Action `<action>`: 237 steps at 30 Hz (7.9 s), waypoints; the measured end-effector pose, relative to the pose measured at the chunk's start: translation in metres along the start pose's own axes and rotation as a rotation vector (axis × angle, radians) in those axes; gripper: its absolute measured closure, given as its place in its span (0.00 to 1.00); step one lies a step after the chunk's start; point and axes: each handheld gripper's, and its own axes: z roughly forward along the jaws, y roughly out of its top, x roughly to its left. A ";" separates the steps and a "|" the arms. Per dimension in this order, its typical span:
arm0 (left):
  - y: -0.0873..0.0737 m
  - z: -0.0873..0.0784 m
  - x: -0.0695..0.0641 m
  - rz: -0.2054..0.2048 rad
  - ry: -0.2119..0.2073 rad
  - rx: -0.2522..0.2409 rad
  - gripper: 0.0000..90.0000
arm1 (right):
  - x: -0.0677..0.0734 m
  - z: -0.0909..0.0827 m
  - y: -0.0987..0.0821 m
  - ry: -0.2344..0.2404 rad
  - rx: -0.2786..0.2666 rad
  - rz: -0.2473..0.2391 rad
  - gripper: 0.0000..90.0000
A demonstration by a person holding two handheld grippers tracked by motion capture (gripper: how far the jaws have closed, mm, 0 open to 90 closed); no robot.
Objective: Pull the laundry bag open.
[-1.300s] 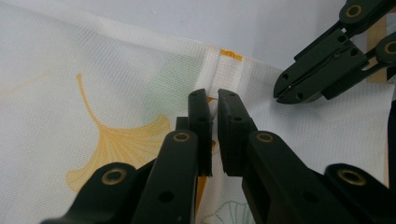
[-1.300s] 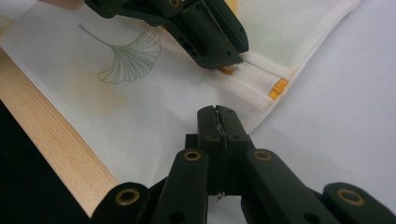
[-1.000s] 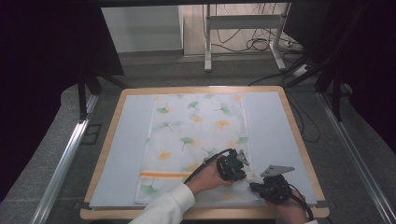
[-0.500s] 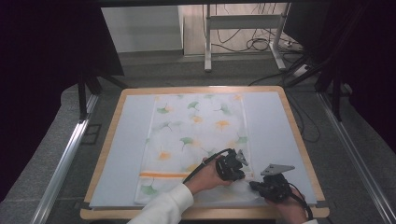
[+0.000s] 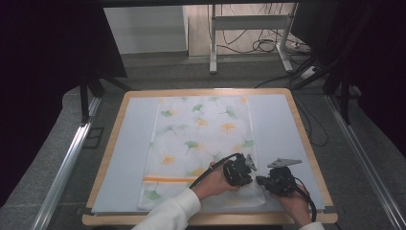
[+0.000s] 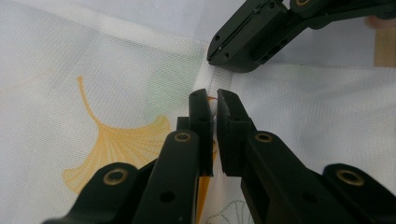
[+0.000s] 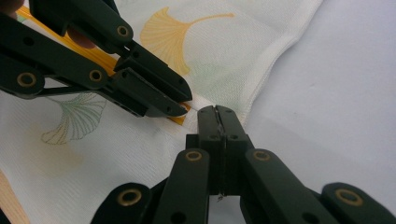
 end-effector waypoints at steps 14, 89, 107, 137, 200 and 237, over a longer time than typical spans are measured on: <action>-0.001 -0.002 0.001 0.012 -0.005 0.017 0.96 | -0.001 0.001 -0.001 0.011 -0.003 0.009 1.00; 0.000 -0.006 0.000 0.008 -0.006 0.072 1.00 | -0.001 0.001 0.000 0.016 -0.002 -0.027 1.00; -0.016 -0.018 0.008 -0.074 -0.019 0.081 1.00 | -0.002 0.001 0.000 0.020 -0.001 -0.029 1.00; -0.058 -0.045 0.019 -0.114 0.009 0.081 1.00 | -0.002 0.001 -0.001 0.022 -0.005 -0.030 1.00; -0.126 -0.088 0.036 -0.200 0.056 0.063 1.00 | -0.003 0.001 -0.001 0.026 -0.009 -0.030 1.00; -0.169 -0.114 0.040 -0.293 0.115 0.032 1.00 | -0.002 0.001 -0.001 0.025 -0.006 -0.038 1.00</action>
